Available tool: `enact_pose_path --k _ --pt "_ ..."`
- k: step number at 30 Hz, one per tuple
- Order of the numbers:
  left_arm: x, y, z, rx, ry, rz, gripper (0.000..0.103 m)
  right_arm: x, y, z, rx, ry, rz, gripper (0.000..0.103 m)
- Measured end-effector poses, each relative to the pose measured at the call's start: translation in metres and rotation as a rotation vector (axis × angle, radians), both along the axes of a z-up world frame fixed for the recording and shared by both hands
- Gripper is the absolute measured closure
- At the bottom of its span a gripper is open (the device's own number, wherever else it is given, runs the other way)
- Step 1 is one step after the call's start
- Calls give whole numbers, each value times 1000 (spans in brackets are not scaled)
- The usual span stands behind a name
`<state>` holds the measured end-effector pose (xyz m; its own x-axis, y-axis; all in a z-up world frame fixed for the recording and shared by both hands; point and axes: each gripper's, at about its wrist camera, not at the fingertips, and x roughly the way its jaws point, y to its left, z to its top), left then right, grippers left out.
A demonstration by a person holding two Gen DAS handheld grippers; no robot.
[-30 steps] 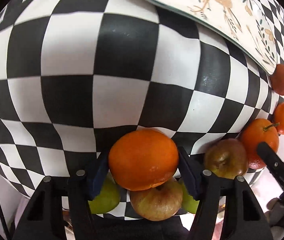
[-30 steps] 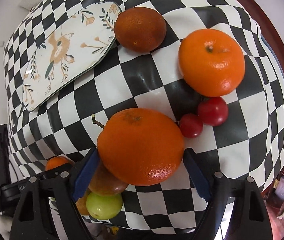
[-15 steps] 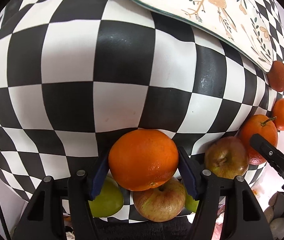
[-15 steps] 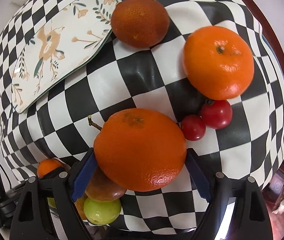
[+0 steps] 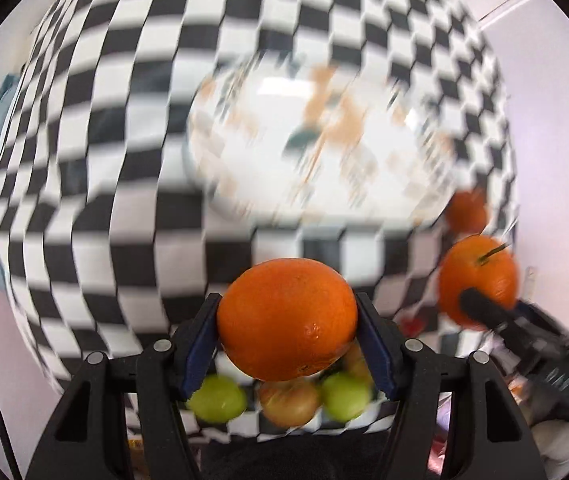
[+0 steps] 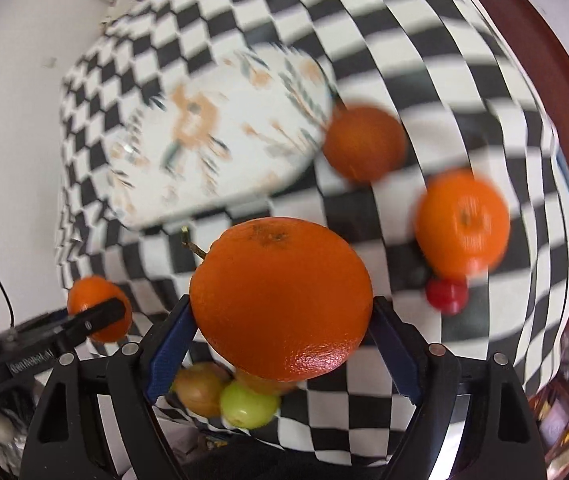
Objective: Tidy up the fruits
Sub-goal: 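Place the tangerine on the floral plate while the right tool places the large orange beside it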
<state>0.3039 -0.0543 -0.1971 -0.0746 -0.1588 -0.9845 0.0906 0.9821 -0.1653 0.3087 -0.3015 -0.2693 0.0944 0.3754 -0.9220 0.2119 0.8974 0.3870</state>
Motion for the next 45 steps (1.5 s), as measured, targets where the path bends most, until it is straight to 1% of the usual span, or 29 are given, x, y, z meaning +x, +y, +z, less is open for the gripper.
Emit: enact_pose_path --k 2,4,5,7,10,14,17,22,24,26,27,28,29,33,36,38,40,41,43,44,45 --pt "30 -9 3 -19 -12 -2 41 22 1 9 1 -24 21 16" --pt "57 -19 -2 -22 -19 -6 40 50 4 13 -27 -48 45 16" --pt "77 -22 -10 -29 1 0 40 61 6 12 -39 -54 53 16" --pt "99 -34 -29 -35 49 9 40 91 15 4 -67 -49 89 16" --pt "131 -49 -63 -14 122 8 40 123 27 -11 -109 -29 145 16" --pt "151 -51 -87 14 177 6 40 146 35 -28 -152 -8 188 16" --pt "161 -54 -96 35 193 2 40 157 36 -37 -168 12 199 16" --pt "171 -60 -97 52 209 10 40 164 30 -39 -150 35 198 14" --pt "172 -60 -93 43 208 0 40 168 29 -39 -143 56 200 14" --pt "156 -63 -85 57 193 -14 40 169 24 -42 -137 68 193 14" --pt "156 -64 -84 57 190 -11 30 167 32 -45 -135 69 185 13" --pt "157 -64 -80 35 182 -7 19 166 31 -44 -140 69 184 10" --pt "158 -63 -77 29 171 -5 5 165 29 -44 -137 61 181 4" --pt "162 -57 -54 42 111 -9 5 159 23 -34 -130 40 172 3" --pt "154 -51 -31 61 55 -13 5 151 14 -27 -154 33 152 3" --pt "144 -46 -13 97 -11 -19 5 142 8 -21 -149 25 133 3" --pt "133 -48 3 128 -66 -15 5 131 5 -12 -185 -2 136 3" --pt "124 -43 12 139 -91 -8 5 124 3 -6 -229 -28 134 3" --pt "109 -36 24 147 -132 1 5 113 3 2 -255 -50 123 3" --pt "100 -34 31 168 -157 3 5 107 2 7 -258 -58 113 3" --pt "88 -20 38 181 -180 1 5 99 0 13 -264 -68 100 3"
